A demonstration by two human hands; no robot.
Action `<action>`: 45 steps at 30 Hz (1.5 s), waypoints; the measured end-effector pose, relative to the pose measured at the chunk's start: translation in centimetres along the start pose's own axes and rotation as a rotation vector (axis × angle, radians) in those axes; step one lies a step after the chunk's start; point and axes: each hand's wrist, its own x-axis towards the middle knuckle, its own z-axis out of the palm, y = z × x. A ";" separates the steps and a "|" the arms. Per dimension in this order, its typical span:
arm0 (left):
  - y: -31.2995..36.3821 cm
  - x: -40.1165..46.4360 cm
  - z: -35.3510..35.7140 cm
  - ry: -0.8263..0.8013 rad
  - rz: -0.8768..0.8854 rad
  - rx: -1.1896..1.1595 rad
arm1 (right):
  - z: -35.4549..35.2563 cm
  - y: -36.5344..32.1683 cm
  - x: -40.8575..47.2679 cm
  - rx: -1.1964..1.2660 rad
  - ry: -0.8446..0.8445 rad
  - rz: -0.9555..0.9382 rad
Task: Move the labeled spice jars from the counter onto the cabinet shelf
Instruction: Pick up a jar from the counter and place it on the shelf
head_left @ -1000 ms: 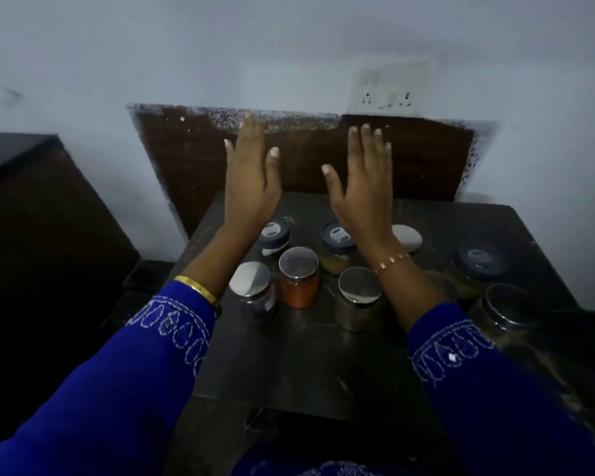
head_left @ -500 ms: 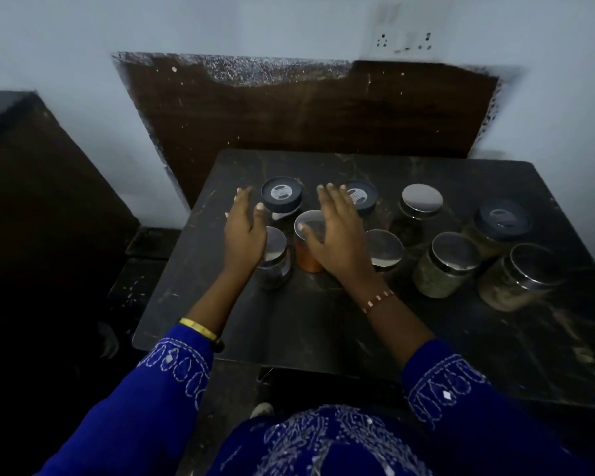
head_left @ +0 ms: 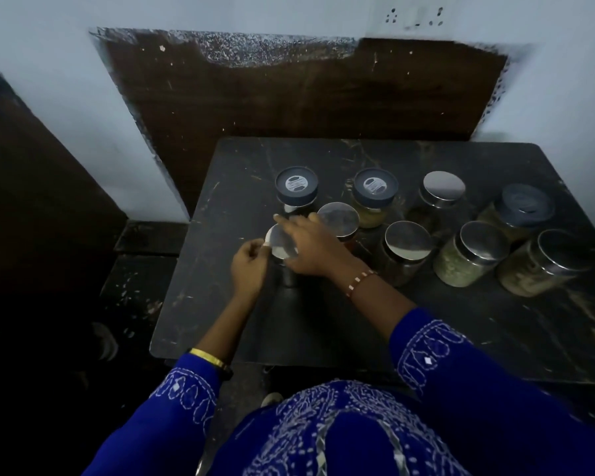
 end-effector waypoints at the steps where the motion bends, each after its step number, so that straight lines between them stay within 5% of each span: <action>1: -0.2 0.2 -0.1 -0.011 -0.020 -0.030 | 0.1 0.0 0.2 0.008 -0.008 0.020; 5: 0.3 0.3 -0.3 -0.158 -0.032 -0.150 | 0.2 -0.1 0.4 0.092 0.051 0.153; 13: -1.0 -0.4 0.4 -0.407 0.176 -0.001 | -1.9 1.0 0.6 0.318 0.067 0.304; 22: -0.6 0.3 1.2 -0.367 0.170 -0.011 | -3.0 2.4 0.1 0.273 -0.169 0.129; 36: 7.8 3.2 -0.1 -0.038 0.375 0.046 | -7.0 0.7 1.7 1.108 0.253 0.212; 40: 13.3 3.6 -0.1 -0.119 0.471 -0.127 | -10.2 1.3 2.4 1.461 0.354 0.212; 45: 19.3 3.1 0.2 -0.212 0.504 -0.331 | -14.6 2.0 2.4 1.438 0.439 0.074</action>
